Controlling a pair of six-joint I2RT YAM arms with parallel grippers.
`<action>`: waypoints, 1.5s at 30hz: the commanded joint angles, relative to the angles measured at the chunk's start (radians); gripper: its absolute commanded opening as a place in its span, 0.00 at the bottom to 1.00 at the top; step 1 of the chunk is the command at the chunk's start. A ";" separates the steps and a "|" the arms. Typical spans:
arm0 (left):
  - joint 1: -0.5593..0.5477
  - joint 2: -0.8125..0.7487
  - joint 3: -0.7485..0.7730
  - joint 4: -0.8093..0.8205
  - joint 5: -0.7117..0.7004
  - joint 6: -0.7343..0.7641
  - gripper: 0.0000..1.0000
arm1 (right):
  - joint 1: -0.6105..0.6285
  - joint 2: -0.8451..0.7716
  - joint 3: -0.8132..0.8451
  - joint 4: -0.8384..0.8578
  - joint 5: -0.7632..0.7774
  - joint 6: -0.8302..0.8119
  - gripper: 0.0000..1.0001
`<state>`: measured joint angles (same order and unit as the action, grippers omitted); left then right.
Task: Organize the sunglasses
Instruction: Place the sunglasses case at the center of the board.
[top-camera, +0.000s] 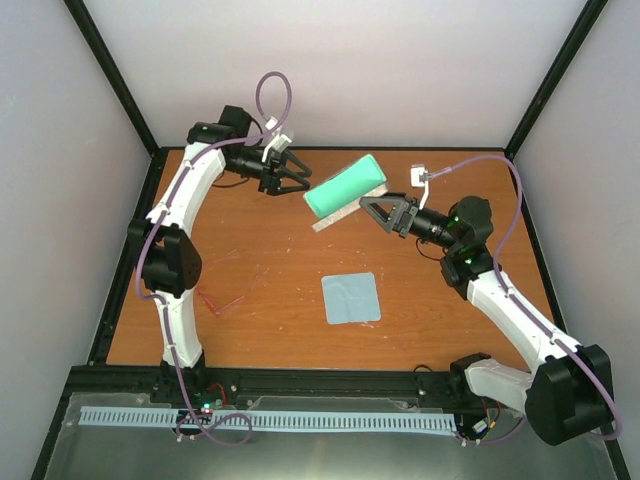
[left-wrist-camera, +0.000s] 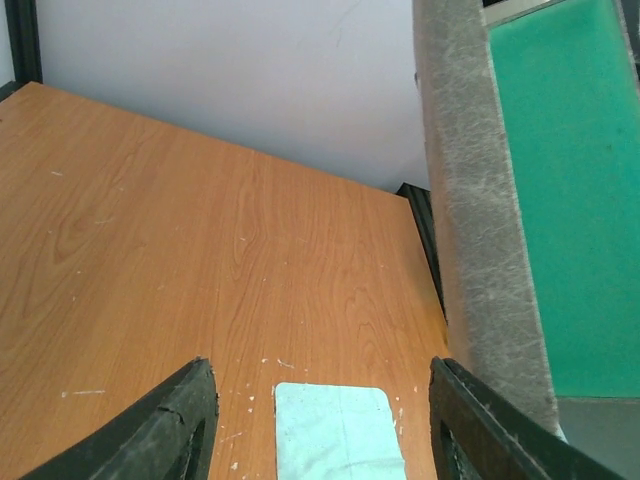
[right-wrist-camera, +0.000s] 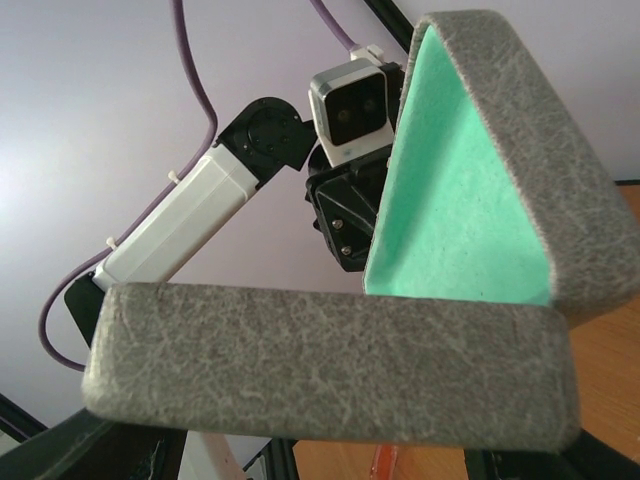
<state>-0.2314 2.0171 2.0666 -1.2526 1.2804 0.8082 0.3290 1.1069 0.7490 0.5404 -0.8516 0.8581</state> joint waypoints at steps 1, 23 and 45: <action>-0.003 -0.019 -0.011 -0.062 0.069 0.083 0.59 | -0.001 0.020 0.042 0.065 -0.018 -0.010 0.03; -0.026 -0.128 -0.145 -0.063 0.188 0.131 0.55 | -0.001 0.064 0.106 -0.010 -0.053 -0.062 0.03; -0.105 -0.101 -0.118 -0.062 0.081 0.117 0.21 | -0.002 0.075 0.126 -0.021 -0.068 -0.070 0.03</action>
<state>-0.3264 1.9144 1.9026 -1.3067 1.3525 0.8970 0.3294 1.1847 0.8444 0.4904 -0.9363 0.7940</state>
